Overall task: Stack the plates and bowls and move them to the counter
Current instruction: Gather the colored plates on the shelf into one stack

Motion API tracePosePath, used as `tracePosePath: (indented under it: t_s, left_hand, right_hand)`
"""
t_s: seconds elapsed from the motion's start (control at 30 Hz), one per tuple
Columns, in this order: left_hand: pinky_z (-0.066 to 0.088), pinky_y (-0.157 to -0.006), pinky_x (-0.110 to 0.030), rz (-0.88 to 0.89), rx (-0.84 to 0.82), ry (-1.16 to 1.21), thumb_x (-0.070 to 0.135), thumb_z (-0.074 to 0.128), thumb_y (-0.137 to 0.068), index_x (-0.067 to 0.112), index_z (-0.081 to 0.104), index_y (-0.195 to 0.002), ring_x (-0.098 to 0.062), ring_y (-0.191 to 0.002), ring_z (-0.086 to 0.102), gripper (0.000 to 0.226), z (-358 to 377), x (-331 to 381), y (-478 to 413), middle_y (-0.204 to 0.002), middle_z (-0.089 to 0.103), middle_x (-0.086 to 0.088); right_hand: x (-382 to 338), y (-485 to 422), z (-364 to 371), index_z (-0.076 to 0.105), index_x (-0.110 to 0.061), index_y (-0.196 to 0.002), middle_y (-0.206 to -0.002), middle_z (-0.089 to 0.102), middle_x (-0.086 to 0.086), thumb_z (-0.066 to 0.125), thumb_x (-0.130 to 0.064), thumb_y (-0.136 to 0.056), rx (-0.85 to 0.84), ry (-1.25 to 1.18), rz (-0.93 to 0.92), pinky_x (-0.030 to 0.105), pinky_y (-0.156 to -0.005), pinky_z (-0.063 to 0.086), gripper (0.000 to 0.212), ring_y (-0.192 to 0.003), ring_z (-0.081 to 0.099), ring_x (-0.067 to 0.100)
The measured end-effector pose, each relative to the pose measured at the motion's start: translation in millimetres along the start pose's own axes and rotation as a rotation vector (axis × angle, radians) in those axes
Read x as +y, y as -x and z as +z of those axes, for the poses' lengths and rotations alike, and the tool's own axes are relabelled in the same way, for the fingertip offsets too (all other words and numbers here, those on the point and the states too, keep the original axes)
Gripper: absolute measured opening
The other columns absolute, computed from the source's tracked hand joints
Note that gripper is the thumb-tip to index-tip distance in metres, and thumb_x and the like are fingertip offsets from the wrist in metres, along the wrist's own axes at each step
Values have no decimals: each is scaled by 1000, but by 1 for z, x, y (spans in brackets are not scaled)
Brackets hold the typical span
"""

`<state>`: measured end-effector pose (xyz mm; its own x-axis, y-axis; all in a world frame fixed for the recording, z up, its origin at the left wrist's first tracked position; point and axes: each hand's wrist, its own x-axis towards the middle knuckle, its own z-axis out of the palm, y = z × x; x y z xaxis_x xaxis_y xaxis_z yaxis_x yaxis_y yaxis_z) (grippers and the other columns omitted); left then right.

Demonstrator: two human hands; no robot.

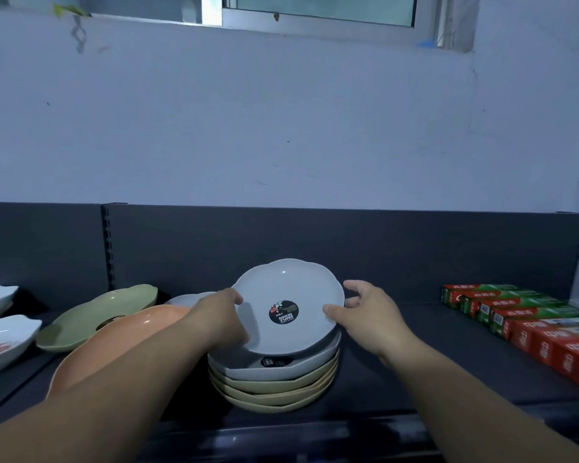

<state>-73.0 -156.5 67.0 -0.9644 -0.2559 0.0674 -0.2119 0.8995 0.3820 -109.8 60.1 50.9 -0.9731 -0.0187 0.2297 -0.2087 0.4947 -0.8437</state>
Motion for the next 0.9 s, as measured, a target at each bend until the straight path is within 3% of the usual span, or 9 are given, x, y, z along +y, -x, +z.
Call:
tracePosePath:
  t_s: [0.17, 0.4, 0.7, 0.9]
  left_hand:
    - [42, -78, -21, -2, -74, -176, 24, 63, -81, 22, 40, -137, -19, -111, 56, 61, 3, 1, -5, -125, 57, -1]
    - [42, -96, -26, 53, -150, -362, 28, 61, -84, 14, 38, -138, -22, -123, 50, 60, 12, 9, -7, -135, 50, -5]
    - [44, -98, -28, 105, -173, -447, 28, 59, -84, 14, 40, -137, -23, -122, 51, 59, 13, 14, -10, -135, 51, -5]
    - [46, -97, -30, 136, -167, -463, 27, 61, -80, 15, 38, -138, -22, -119, 53, 64, 7, 11, -5, -132, 53, -5]
  right_hand:
    - [4, -3, 2, 54, -27, -131, -92, 69, -10, 65, -22, -79, -58, 132, 19, 19, -65, 46, 53, -87, 64, 5]
    - [6, -7, 5, 55, -30, -130, -105, 65, -9, 61, -24, -79, -103, 239, 21, 17, -60, 43, 52, -85, 61, 4]
    - [5, -6, 6, 51, -27, -134, -119, 61, -7, 59, -27, -82, -112, 297, 22, 25, -79, 44, 53, -108, 56, 14]
    - [-3, 2, 16, 47, -30, -138, -138, 48, -6, 59, -26, -82, -103, 312, -5, 25, -88, 40, 57, -124, 47, 16]
